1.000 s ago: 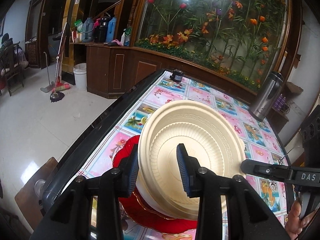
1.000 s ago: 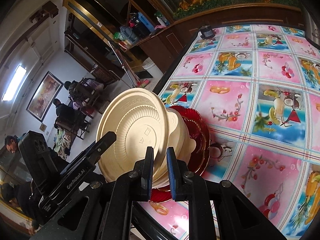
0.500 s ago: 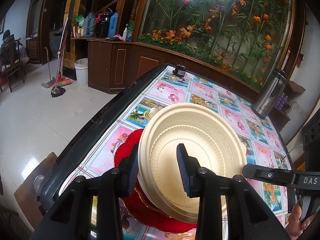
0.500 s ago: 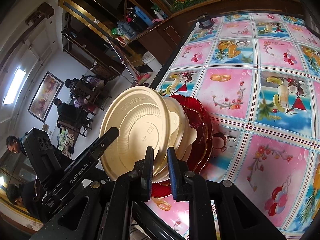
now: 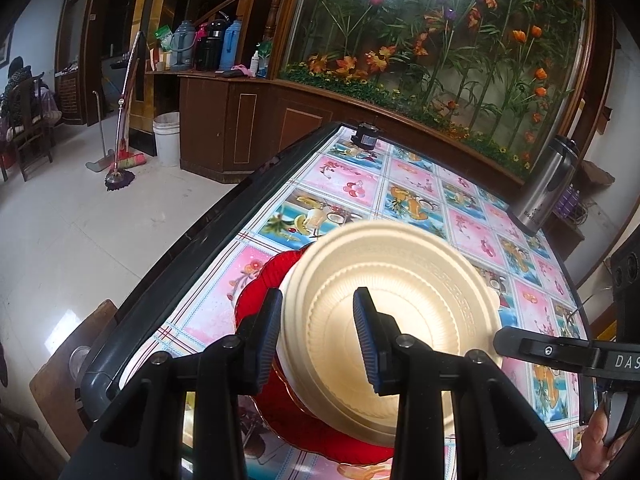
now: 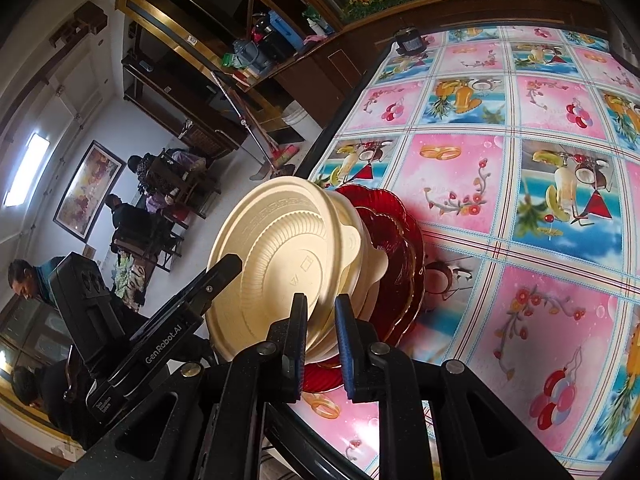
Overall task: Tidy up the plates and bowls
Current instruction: 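Lower the beige bowl into the white bowl with the left tool and release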
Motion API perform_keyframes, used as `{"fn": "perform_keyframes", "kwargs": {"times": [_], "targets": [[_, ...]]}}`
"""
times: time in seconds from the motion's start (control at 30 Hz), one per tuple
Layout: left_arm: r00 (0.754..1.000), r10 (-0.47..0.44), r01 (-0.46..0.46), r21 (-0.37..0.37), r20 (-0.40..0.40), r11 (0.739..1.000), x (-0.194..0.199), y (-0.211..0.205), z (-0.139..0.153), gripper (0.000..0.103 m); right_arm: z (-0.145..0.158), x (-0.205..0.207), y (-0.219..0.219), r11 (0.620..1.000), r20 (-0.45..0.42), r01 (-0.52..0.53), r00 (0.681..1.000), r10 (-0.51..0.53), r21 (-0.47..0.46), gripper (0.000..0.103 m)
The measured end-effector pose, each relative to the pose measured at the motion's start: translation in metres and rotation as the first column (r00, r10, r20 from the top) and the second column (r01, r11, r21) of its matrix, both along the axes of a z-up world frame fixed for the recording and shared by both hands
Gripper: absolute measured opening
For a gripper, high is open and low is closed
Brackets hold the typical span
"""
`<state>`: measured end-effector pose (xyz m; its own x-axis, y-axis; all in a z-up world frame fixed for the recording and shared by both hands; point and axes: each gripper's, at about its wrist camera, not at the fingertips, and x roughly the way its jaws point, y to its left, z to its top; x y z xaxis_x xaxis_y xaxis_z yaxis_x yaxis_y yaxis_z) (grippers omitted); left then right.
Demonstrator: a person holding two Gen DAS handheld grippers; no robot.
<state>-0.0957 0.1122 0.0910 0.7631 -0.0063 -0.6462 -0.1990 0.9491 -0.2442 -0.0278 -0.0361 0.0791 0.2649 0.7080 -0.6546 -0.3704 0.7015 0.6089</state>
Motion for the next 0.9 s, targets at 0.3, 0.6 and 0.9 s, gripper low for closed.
{"fn": "perform_keyframes", "kwargs": {"times": [0.3,0.6,0.9], "targets": [[1.0,-0.001,0.001,-0.001,0.0,1.0,-0.0002,0.0014,0.0002,0.034,-0.0013,0.0007,0.0001,1.0,-0.001,0.0,1.0,0.0,-0.006,0.019],[1.0,0.0,0.0,0.001,-0.001,1.0,-0.0006,0.002,0.0001,0.036,-0.0052,-0.0002,0.0,1.0,-0.019,-0.011,1.0,0.011,-0.005,0.021],[1.0,0.001,-0.001,0.0,-0.001,1.0,-0.0003,0.0013,0.0009,0.036,-0.0059,-0.0009,-0.0015,1.0,-0.023,-0.017,1.0,0.017,0.001,0.021]]}}
